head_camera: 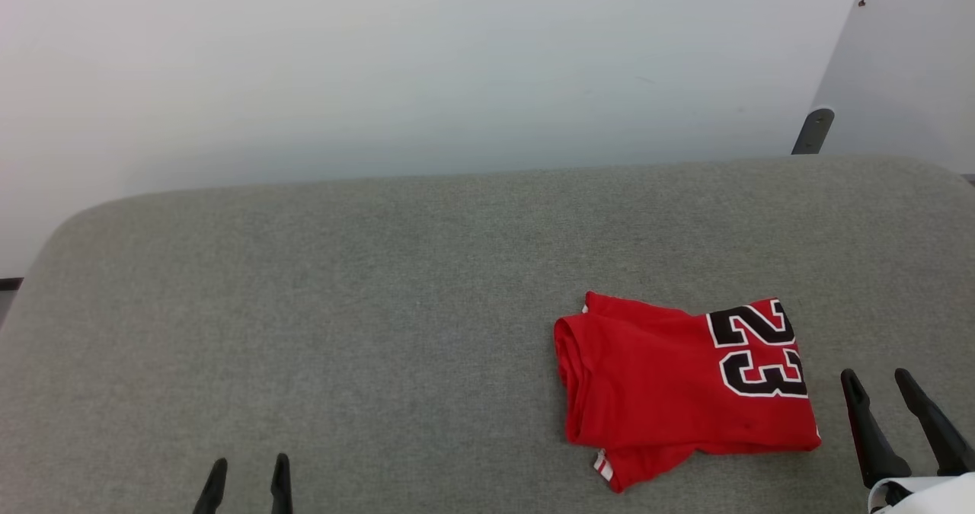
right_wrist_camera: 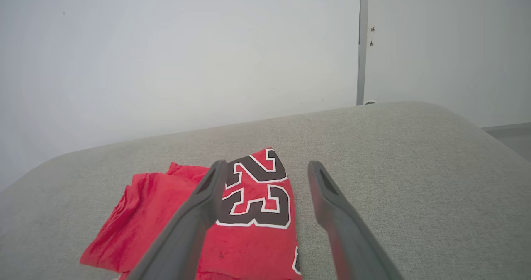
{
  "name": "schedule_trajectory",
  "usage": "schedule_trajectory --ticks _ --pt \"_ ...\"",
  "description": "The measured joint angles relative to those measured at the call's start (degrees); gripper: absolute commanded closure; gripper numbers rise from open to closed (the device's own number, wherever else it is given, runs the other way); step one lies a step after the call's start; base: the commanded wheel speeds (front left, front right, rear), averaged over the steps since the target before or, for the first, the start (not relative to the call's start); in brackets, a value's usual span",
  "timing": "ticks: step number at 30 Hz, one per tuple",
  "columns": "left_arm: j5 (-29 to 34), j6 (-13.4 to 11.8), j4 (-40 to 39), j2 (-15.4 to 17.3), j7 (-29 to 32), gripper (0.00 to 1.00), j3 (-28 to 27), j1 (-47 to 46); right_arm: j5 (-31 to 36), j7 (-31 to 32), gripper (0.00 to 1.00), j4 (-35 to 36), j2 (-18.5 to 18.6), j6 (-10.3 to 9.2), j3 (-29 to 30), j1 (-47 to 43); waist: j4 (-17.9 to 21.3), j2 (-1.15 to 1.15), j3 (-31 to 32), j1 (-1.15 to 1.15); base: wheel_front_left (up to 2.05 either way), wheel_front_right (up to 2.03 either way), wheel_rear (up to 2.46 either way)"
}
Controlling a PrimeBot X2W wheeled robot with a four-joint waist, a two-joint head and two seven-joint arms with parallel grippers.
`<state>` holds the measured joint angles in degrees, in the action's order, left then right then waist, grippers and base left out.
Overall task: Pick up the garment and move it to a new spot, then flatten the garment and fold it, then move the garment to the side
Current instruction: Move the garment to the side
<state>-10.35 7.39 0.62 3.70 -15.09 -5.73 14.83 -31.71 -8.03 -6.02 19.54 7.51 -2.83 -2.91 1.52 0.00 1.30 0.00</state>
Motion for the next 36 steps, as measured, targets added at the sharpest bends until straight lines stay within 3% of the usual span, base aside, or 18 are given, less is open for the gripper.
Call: schedule_trajectory --ticks 9,14,21,26,31,36 --pt "-0.2 0.0 -0.2 -0.3 0.0 0.00 0.2 -1.0 0.0 4.6 0.00 1.9 2.8 0.00 -0.5 3.8 -0.8 0.00 -0.7 0.00 0.00 0.00 0.00" --pt "-0.2 0.0 -0.3 -0.4 0.0 0.00 0.9 -2.4 -0.3 18.1 0.00 -0.2 7.5 0.00 -3.0 7.4 -1.0 0.00 -2.2 0.00 0.00 0.00 0.00" --pt "-0.3 0.0 0.5 -0.6 0.0 0.00 2.8 -5.7 -6.4 35.9 0.00 -4.7 8.9 0.00 -4.2 13.7 -1.5 0.00 -6.0 0.00 0.00 0.00 0.00" --pt "-0.4 0.0 0.9 -0.7 0.0 0.00 4.2 -9.2 -7.2 42.0 0.00 -8.1 8.9 0.00 -4.4 18.7 -2.1 0.00 -9.6 0.00 0.00 0.00 0.00" --pt "-0.4 0.0 1.8 -0.7 0.0 0.00 6.0 -12.7 -9.5 47.8 0.00 -10.7 8.5 0.00 -8.2 21.9 -2.8 0.00 -13.5 0.00 0.00 0.00 0.00" --pt "-0.2 0.0 3.4 -0.5 0.0 0.00 7.6 -15.6 -10.2 48.9 0.00 -11.2 9.7 0.00 -9.9 24.1 -3.6 0.00 -16.7 0.00 0.00 0.00 0.00"
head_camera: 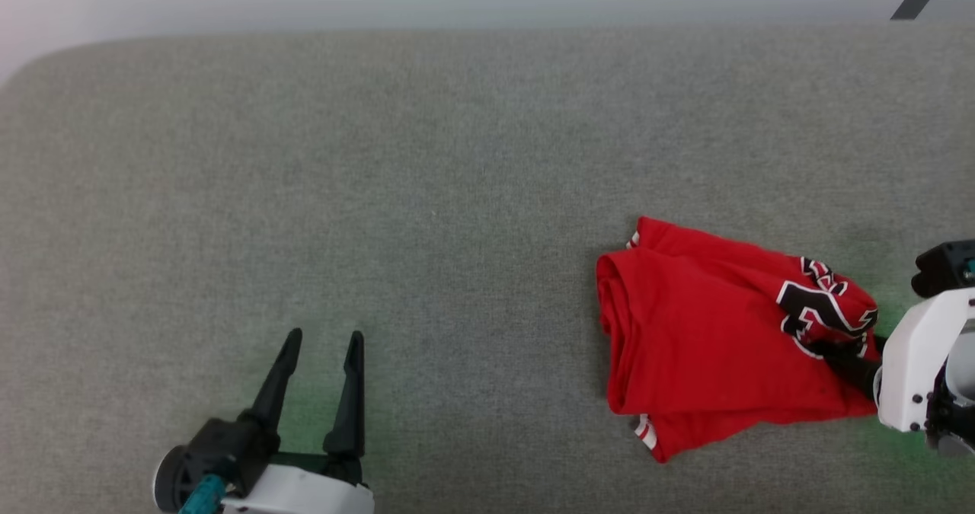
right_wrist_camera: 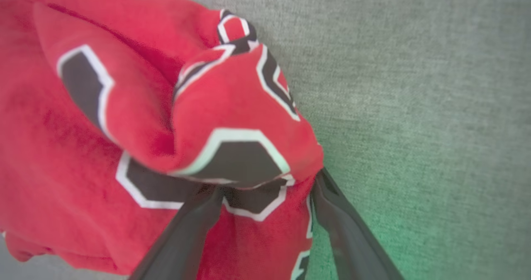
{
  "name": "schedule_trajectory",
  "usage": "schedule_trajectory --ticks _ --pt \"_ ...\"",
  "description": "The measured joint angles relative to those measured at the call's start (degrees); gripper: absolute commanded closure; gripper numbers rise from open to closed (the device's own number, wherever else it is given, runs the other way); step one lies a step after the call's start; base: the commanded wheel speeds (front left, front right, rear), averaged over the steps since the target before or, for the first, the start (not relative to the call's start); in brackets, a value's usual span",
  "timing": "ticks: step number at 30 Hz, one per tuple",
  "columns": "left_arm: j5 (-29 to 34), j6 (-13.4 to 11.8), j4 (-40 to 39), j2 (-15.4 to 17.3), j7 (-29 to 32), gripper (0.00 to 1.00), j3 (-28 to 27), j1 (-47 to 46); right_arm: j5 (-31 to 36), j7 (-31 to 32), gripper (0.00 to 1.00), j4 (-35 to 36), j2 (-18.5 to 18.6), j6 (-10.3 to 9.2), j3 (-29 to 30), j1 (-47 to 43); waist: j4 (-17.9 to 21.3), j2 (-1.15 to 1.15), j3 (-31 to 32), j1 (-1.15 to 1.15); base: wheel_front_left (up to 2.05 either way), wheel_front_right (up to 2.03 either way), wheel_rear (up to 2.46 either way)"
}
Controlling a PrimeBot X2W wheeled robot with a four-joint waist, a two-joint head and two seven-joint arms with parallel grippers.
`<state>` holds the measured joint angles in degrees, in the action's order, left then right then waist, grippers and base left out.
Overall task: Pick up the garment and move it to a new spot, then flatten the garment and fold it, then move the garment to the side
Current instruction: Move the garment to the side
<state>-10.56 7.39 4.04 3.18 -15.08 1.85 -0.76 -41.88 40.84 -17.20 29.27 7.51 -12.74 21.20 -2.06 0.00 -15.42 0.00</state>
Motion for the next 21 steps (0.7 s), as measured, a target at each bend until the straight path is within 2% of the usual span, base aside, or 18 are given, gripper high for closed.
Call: schedule_trajectory --ticks 1,2,4,9,12,15,21 --pt "-0.1 0.0 0.5 0.1 0.0 0.00 0.3 -0.5 -0.1 -0.3 0.00 0.0 0.2 0.00 -0.2 0.3 -0.1 0.00 -0.5 0.00 0.00 0.00 0.00" --pt "-0.3 0.0 1.0 0.2 0.0 0.00 0.6 -0.9 -0.4 -0.8 0.53 0.1 0.3 0.01 -0.4 0.5 -0.2 0.00 -0.9 0.00 0.00 0.00 0.00" --pt "-1.5 0.0 1.1 0.2 0.0 0.00 0.2 -1.7 -0.7 -2.2 1.00 0.1 0.5 0.01 -0.5 0.8 -0.2 0.00 -1.6 0.00 0.00 0.00 0.00" --pt "0.4 0.0 -0.7 1.1 0.0 0.00 -0.6 -3.2 -1.6 -7.3 1.00 -1.0 -0.5 0.21 0.3 1.5 1.4 0.00 -2.0 0.00 0.00 0.00 0.00" --pt "-0.7 0.0 -0.6 1.4 0.0 0.00 -0.4 -3.9 -3.5 -10.0 1.00 -2.3 -0.9 0.25 2.4 1.6 3.2 0.00 -1.9 0.00 0.00 0.00 0.00" --pt "1.2 0.0 -1.4 2.7 0.0 0.00 0.5 -5.5 -4.4 -12.2 1.00 -3.9 -0.1 0.02 5.0 2.0 5.2 0.00 -2.0 0.00 0.00 0.00 0.00" --pt "0.0 0.1 -3.8 6.3 0.0 0.00 3.8 -9.0 -6.3 -14.3 1.00 -5.4 0.4 0.01 9.0 3.2 10.1 0.00 -2.4 0.00 0.00 0.00 0.00"
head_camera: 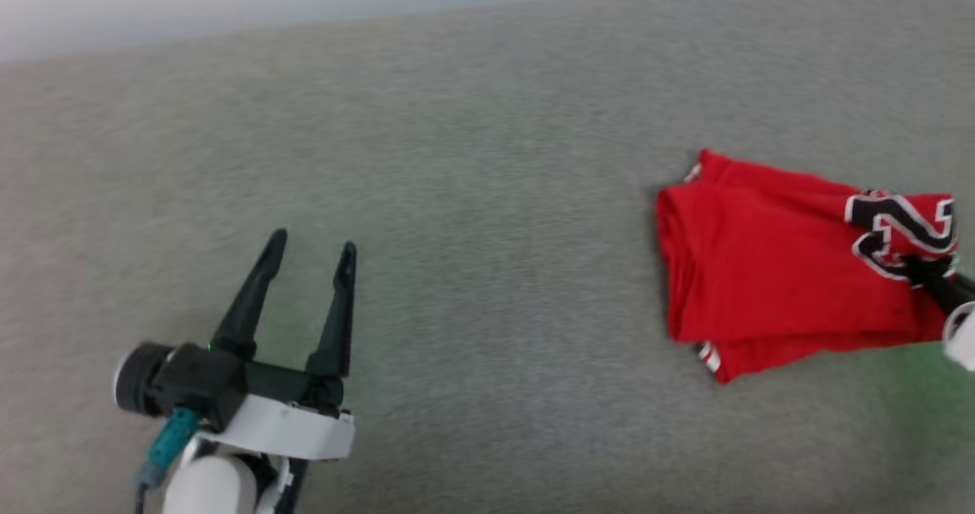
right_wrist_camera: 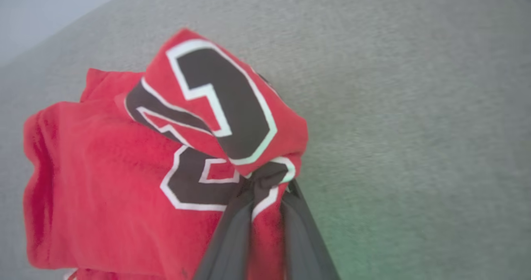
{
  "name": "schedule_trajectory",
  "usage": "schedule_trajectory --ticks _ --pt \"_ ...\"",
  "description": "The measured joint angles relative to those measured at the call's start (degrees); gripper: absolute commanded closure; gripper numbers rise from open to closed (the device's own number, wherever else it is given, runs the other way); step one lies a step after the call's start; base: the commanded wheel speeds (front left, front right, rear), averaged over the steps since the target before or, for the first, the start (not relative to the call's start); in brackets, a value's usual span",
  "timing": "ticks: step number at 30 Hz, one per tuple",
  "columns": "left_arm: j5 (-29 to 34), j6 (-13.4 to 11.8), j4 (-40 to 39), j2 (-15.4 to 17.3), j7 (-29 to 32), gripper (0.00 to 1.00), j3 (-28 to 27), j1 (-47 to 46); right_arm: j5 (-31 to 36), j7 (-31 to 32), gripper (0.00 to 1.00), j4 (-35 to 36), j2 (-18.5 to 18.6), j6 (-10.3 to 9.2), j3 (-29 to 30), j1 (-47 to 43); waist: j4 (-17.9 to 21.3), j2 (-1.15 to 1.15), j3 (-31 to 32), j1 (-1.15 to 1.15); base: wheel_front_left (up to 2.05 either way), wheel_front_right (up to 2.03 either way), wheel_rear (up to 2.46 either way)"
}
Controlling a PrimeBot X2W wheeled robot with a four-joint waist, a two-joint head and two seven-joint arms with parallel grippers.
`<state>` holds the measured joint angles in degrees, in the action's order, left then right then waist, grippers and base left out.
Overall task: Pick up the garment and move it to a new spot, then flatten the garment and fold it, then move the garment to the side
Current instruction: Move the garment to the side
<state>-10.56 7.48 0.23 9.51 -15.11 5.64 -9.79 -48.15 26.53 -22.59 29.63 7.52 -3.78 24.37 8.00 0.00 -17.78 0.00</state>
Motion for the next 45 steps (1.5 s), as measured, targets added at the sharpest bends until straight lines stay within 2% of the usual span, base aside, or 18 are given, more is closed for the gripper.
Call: schedule_trajectory --ticks 6,13,18,29,35,39,40,42,43,45 --pt "-1.5 0.0 -1.2 4.0 0.0 0.00 4.5 -4.1 0.4 -1.6 1.00 -4.2 1.5 0.00 2.8 3.5 5.0 0.00 -1.4 0.00 0.00 0.00 0.00" --pt "-1.5 0.0 -2.1 8.6 0.0 0.00 8.1 -9.8 6.4 -3.9 1.00 -11.9 5.4 0.00 3.7 12.3 8.0 0.00 -5.2 0.00 0.00 0.00 0.00" --pt "-0.8 0.0 -2.6 11.2 0.0 0.00 9.7 -13.7 11.4 -6.5 1.00 -17.7 8.1 0.00 3.5 18.7 8.4 0.00 -8.6 0.00 0.00 0.00 0.00" --pt "0.6 0.0 -4.9 13.9 0.0 0.00 11.3 -18.1 20.0 -14.7 1.00 -29.4 10.1 0.00 -0.1 29.8 7.2 0.00 -15.4 0.00 0.00 0.00 0.00" --pt "1.1 0.0 -5.8 14.2 0.0 0.00 11.6 -18.7 25.1 -20.1 1.00 -35.7 8.5 0.00 -2.9 32.4 6.6 0.00 -18.2 0.00 0.00 0.00 0.00" --pt "1.1 0.0 -5.4 14.2 0.0 0.00 11.8 -18.7 26.1 -24.5 1.00 -39.4 8.2 0.00 -2.4 34.0 6.2 0.00 -18.9 0.00 0.00 0.00 0.00" --pt "1.0 0.0 -4.9 14.0 0.0 0.00 11.6 -18.6 26.2 -25.6 0.96 -40.2 8.0 0.00 -2.3 34.3 6.1 0.00 -18.9 0.00 0.00 0.00 0.00" --pt "0.8 0.0 -3.8 13.4 0.0 0.00 11.2 -18.5 26.4 -26.9 0.16 -41.2 7.7 0.00 -2.4 34.8 6.0 0.00 -18.4 0.00 0.00 0.00 0.00" --pt "0.8 0.0 -3.2 13.0 0.0 0.00 11.0 -18.3 26.4 -27.6 0.00 -41.4 7.6 0.00 -2.7 34.8 5.9 0.00 -18.0 0.00 0.00 0.00 0.00" --pt "0.7 0.0 -2.0 12.2 0.0 0.00 10.7 -17.9 26.3 -28.8 0.00 -41.4 7.7 0.00 -3.7 34.8 5.7 0.00 -17.1 0.00 0.00 0.00 0.00"
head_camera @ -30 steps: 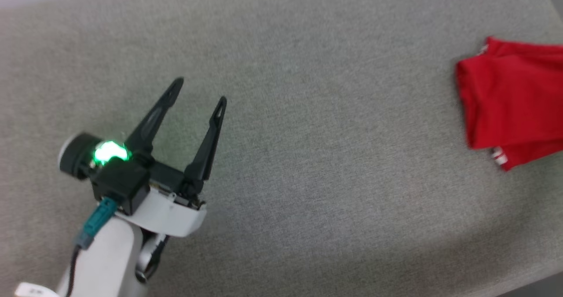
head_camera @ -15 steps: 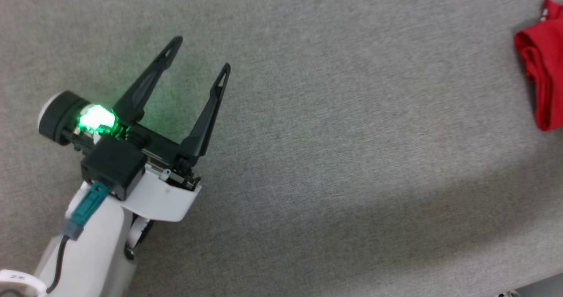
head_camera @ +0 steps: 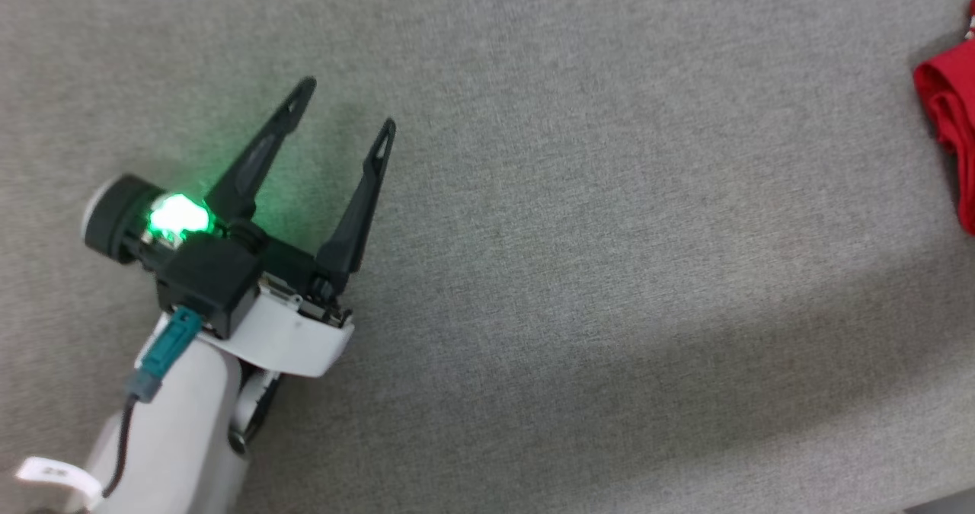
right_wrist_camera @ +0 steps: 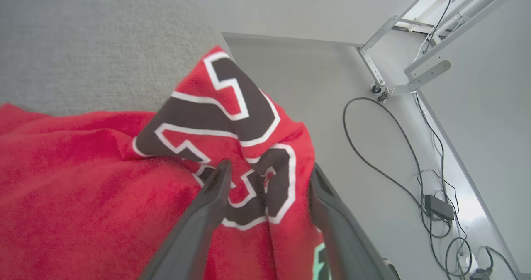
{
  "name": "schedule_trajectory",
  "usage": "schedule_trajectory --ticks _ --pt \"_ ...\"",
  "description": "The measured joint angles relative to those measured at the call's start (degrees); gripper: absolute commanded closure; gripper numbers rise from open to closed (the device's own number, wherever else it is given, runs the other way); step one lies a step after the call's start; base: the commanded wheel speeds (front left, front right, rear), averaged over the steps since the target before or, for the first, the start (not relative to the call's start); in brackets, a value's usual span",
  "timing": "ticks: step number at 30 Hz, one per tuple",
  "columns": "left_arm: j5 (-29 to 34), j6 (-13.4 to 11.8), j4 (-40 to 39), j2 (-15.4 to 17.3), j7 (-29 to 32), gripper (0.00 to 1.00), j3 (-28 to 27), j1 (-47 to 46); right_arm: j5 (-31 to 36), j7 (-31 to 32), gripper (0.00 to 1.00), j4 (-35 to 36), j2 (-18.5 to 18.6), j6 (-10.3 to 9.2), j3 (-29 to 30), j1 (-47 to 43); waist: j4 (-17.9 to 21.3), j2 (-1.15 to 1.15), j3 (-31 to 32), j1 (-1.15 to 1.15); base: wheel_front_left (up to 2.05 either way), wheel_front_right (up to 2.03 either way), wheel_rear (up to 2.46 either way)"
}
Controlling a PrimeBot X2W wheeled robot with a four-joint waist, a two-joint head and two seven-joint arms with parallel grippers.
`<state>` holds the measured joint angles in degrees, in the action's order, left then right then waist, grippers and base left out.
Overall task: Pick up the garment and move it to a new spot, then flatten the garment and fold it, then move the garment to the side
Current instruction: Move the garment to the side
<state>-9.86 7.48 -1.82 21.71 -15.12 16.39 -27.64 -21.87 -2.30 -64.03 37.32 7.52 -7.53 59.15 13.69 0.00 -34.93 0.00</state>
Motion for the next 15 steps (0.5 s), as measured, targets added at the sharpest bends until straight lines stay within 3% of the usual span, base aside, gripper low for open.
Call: schedule_trajectory --ticks 15 --pt "-0.1 -0.7 4.6 -9.6 0.0 0.00 -6.0 12.1 -7.1 -1.1 0.00 8.5 -1.5 0.00 -14.1 -8.9 -3.7 0.00 12.0 0.00 0.00 0.00 0.00"
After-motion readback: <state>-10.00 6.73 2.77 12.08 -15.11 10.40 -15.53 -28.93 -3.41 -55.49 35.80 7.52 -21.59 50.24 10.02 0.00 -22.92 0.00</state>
